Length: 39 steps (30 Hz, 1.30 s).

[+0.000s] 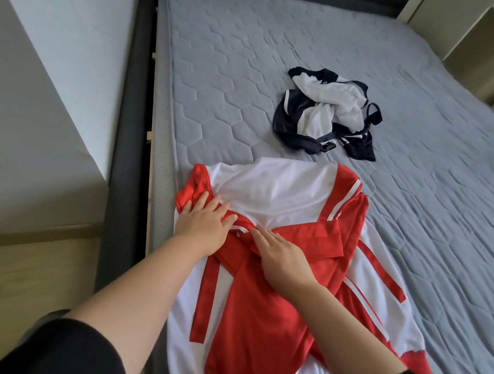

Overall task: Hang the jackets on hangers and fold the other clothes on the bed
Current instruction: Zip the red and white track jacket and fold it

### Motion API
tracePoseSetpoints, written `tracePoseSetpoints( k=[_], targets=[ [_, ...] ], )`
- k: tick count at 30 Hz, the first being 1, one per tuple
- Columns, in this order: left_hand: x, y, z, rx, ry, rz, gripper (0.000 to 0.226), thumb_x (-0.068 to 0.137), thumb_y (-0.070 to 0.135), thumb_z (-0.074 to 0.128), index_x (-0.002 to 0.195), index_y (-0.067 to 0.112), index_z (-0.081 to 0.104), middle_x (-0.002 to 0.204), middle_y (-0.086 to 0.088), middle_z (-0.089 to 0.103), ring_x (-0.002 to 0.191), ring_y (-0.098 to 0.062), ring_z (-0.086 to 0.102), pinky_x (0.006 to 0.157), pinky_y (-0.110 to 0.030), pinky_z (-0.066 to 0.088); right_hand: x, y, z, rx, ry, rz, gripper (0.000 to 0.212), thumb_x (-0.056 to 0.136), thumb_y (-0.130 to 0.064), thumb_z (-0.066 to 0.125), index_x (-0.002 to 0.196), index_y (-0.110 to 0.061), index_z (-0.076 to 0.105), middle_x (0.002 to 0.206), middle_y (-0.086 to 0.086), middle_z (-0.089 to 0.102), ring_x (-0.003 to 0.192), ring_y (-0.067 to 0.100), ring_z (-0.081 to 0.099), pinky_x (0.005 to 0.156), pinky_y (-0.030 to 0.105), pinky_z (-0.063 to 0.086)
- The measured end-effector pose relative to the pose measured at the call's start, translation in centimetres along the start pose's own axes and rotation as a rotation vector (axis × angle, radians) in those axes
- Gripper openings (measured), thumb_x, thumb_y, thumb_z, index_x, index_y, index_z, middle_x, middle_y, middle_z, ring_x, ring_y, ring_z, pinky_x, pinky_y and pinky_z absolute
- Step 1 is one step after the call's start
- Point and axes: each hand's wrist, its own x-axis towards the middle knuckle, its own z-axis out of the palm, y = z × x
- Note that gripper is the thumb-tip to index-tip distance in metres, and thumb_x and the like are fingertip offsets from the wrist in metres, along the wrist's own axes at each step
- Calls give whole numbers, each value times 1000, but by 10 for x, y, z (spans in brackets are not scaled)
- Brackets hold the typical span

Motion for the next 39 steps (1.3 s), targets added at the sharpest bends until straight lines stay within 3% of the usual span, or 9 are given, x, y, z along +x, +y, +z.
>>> tracePoseSetpoints(
  k=[6,9,13,17,20,23,27,32,39],
  targets=[
    [0,24,-11,-27,168,-81,46,101,40,20,138,29,44,155,9,26,145,-23,10,115,-51,5,-21,13,-12,277,-69,79,49,91,-29,45,136,-11,52,145,3,48,136,16,42,110,19,26],
    [-2,50,-10,37,297,72,51,98,44,25,147,29,30,159,4,15,147,-27,1,115,-52,0,-7,24,-14,240,212,228,48,94,-30,36,134,-9,54,146,9,46,138,22,37,115,30,19],
    [-6,31,12,78,71,69,66,95,60,23,152,31,8,161,5,-3,147,-21,-7,116,-47,-4,-8,68,3,-15,-159,592,62,99,-48,29,153,-23,12,162,2,3,149,20,-3,118,47,-2],
    [-2,8,-1,139,206,8,59,96,54,28,140,18,42,151,-2,36,141,-18,26,115,-43,11,-8,92,7,-51,-99,756,61,98,-48,27,150,-17,24,160,3,15,148,23,6,118,52,2],
    [10,15,-24,158,496,145,40,94,33,33,94,13,68,99,-8,68,100,-29,54,93,-42,34,17,82,-4,-38,148,692,47,97,-32,40,139,-11,43,155,13,26,145,30,13,117,52,4],
    [27,17,-36,201,504,229,35,91,27,43,121,16,56,124,-7,57,116,-28,45,93,-41,36,61,72,-15,-2,156,463,52,96,-27,44,145,-13,34,159,12,15,147,29,5,117,48,1],
    [59,17,-44,245,229,126,72,94,43,46,151,17,11,157,-4,19,146,-25,7,115,-51,9,131,77,-25,111,34,336,56,99,-36,39,150,-17,24,161,3,10,148,23,0,118,46,0],
    [74,0,-52,332,78,109,84,87,52,55,151,18,12,144,-7,42,134,-25,36,112,-49,19,168,110,-29,-126,-449,311,53,98,-54,28,143,-29,36,154,-3,31,144,23,17,114,54,3],
    [77,-20,-70,175,-29,38,30,83,42,66,88,24,42,111,-4,61,104,-28,58,72,-29,36,150,160,-62,-86,-809,546,66,81,-18,58,143,-15,34,143,11,43,124,30,47,103,41,41]
  ],
)
